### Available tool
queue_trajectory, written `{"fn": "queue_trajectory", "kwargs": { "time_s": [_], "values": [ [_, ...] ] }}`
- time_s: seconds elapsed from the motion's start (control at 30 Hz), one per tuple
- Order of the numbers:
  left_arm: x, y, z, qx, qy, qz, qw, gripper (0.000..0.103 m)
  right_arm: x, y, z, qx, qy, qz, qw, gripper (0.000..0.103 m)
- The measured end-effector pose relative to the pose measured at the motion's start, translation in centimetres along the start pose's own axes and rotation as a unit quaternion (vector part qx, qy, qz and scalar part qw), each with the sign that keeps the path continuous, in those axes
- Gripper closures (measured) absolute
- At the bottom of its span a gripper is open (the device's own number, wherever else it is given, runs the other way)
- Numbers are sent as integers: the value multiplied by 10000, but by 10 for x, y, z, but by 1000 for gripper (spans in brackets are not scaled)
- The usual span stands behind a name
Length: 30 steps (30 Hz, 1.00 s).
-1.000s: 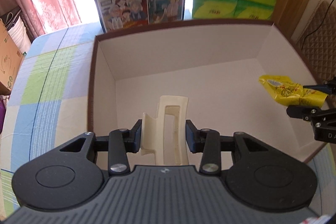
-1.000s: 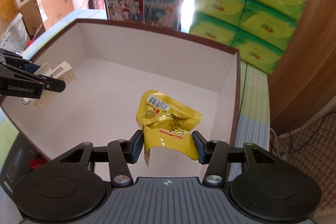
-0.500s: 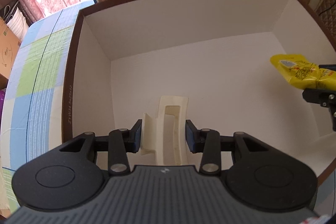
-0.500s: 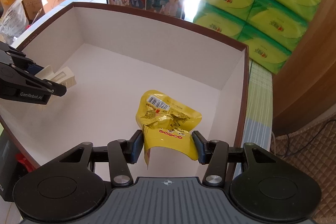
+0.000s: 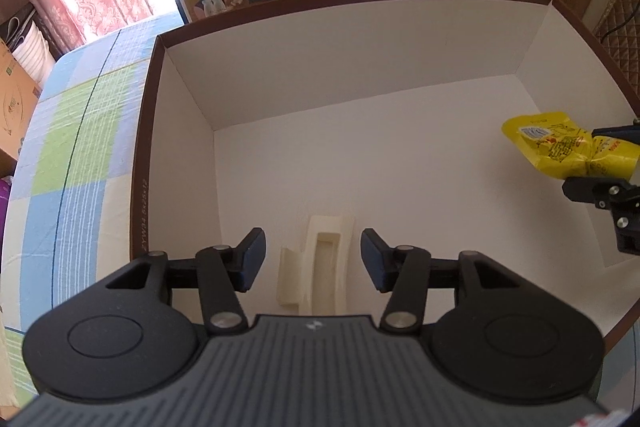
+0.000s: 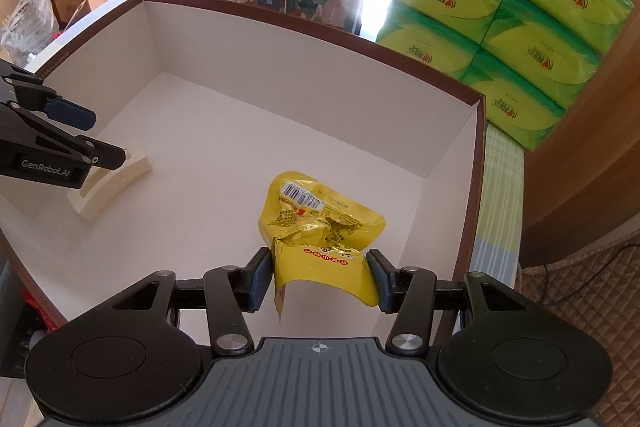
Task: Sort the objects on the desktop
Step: 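Open both tools to drop the clip and the yellow packet into the box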
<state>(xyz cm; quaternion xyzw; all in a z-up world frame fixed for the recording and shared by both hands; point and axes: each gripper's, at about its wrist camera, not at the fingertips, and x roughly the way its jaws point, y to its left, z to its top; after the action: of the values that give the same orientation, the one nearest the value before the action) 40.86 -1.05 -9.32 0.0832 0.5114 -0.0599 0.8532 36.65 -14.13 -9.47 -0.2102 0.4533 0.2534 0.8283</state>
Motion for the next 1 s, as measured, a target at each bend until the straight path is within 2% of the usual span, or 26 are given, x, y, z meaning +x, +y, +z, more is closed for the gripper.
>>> {"fn": "queue_trajectory", "kwargs": {
  "time_s": [0.07,0.13,0.2,0.3,0.4,0.6,0.7,1.0],
  "values": [
    [0,0,0,-8,-21,-20,10000,54,1,0,1,-39,-1,-7,10000,53],
    [0,0,0,1,-31,-22,10000,53,2,1,1,-106,-23,-19,9999,47],
    [0,0,0,21,-52,-19,10000,52,3,3,0,-188,-64,-102,9998,34],
    [-1,0,1,42,-81,-56,9999,50,1,5,-2,-247,-198,-69,9995,20],
    [-2,0,0,55,-114,-99,9999,47,-2,7,-3,-262,-287,-4,9992,13],
    [-14,-3,-4,101,-195,-222,9995,39,-12,7,-7,-109,-273,159,9994,9],
    [-22,-3,-5,103,-281,-199,9994,29,-18,5,-11,39,-244,268,9993,8],
    [-55,4,-13,-22,-520,-276,9983,25,-38,1,-19,494,-376,406,9972,7]
  ]
}}
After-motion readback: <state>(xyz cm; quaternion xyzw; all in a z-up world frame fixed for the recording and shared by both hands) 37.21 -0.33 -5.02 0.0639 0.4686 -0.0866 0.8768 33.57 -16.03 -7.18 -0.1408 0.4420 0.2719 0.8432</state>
